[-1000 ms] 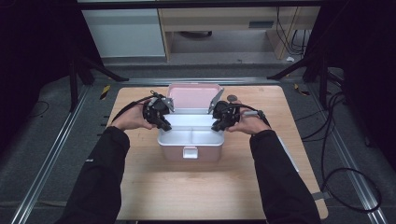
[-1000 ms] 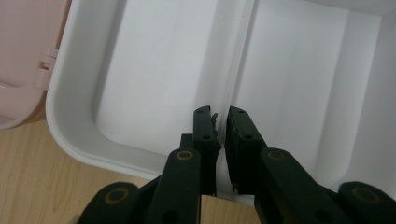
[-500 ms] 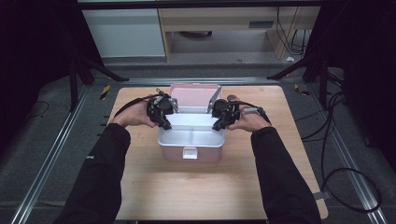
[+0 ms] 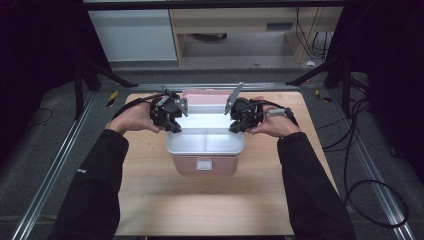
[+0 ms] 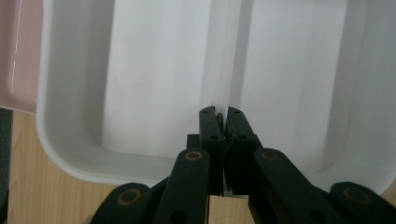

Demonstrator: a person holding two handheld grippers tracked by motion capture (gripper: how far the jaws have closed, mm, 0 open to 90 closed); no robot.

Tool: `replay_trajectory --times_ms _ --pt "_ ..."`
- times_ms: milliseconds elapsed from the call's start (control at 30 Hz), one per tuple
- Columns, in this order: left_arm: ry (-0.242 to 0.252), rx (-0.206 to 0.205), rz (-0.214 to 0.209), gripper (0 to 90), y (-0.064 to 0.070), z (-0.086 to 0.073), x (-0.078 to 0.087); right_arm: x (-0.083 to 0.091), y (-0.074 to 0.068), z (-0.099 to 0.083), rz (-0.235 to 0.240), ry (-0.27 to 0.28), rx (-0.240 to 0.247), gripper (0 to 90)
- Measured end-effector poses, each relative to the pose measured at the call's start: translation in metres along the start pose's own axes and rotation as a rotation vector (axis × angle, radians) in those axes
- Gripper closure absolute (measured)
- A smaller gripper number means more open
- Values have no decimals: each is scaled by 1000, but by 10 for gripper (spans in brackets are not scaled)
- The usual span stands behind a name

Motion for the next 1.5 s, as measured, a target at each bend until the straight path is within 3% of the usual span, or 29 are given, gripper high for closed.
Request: replay_trajectory --times_ms 200,333,533,1067,1333,1500 --pt "-12 -10 -8 873 30 5 18 24 -29 2 -8 1 32 861" --pt "-30 -33 -19 881 56 6 18 29 -49 -2 9 -2 31 860" --pt "-18 -21 -37 880 86 3 10 31 -79 -11 22 -2 37 862" --pt "-29 4 -83 872 146 -14 -16 10 -147 -33 72 22 12 867" --pt "-12 45 -118 869 165 -32 -54 -16 -165 -42 113 11 22 869" --pt "-13 60 -133 870 167 -37 -71 -37 -169 -51 144 5 13 866"
Point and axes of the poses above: each handheld gripper's, and its own axes: x roughly backward along the jaws, z roughly out of its top, y roughly to its right, the point moved 4 cm from there along -x, roughly forward along the jaws, and after that the axes turned 2 degrees about -z, right-handed, at the moved point
